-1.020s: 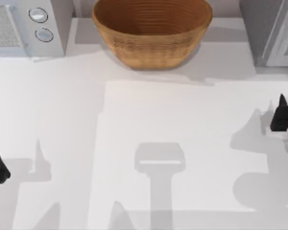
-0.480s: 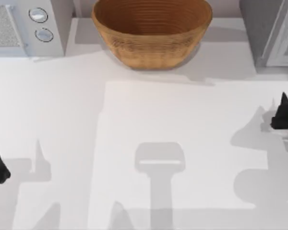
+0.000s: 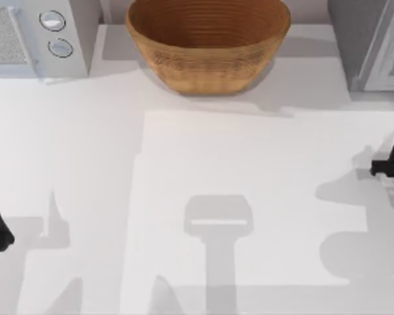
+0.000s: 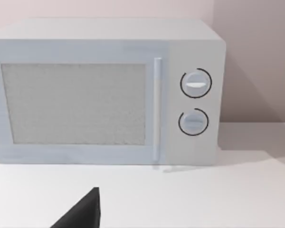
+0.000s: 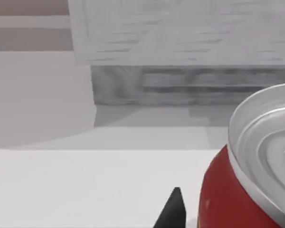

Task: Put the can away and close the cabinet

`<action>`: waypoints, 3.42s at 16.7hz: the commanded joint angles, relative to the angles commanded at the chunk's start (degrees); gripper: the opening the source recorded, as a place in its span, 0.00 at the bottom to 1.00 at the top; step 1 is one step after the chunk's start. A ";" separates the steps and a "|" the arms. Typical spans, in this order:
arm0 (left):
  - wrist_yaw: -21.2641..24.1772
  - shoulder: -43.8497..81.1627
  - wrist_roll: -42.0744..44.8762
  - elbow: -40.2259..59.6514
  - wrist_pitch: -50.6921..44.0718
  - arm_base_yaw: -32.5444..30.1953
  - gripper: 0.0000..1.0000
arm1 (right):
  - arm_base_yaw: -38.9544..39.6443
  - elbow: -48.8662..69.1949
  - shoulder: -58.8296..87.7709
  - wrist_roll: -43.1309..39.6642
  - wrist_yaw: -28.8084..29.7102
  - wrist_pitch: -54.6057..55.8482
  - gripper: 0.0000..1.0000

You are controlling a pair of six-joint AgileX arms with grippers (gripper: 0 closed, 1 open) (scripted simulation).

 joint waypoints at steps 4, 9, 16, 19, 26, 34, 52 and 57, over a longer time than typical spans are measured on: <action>0.00 0.00 0.00 0.00 0.00 0.00 1.00 | 0.00 0.00 0.00 0.00 0.00 0.00 0.00; 0.00 0.00 0.00 0.00 0.00 0.00 1.00 | 0.00 0.00 0.00 0.00 0.00 0.00 0.00; 0.00 0.00 0.00 0.00 0.00 0.00 1.00 | 0.02 1.39 -8.75 0.07 -0.13 -8.84 0.00; 0.00 0.00 0.00 0.00 0.00 0.00 1.00 | 0.04 2.35 -18.72 0.09 -0.23 -20.92 0.00; 0.00 0.00 0.00 0.00 0.00 0.00 1.00 | 0.08 4.77 -41.01 0.13 -0.47 -46.26 0.00; 0.00 0.00 0.00 0.00 0.00 0.00 1.00 | 0.07 4.95 -43.61 0.22 -0.56 -48.76 0.00; 0.00 0.00 0.00 0.00 0.00 0.00 1.00 | 0.62 -20.99 -114.34 -0.67 -1.05 -82.15 0.00; 0.00 0.00 0.00 0.00 0.00 0.00 1.00 | 0.73 -26.66 -127.34 -0.87 -1.14 -89.41 0.00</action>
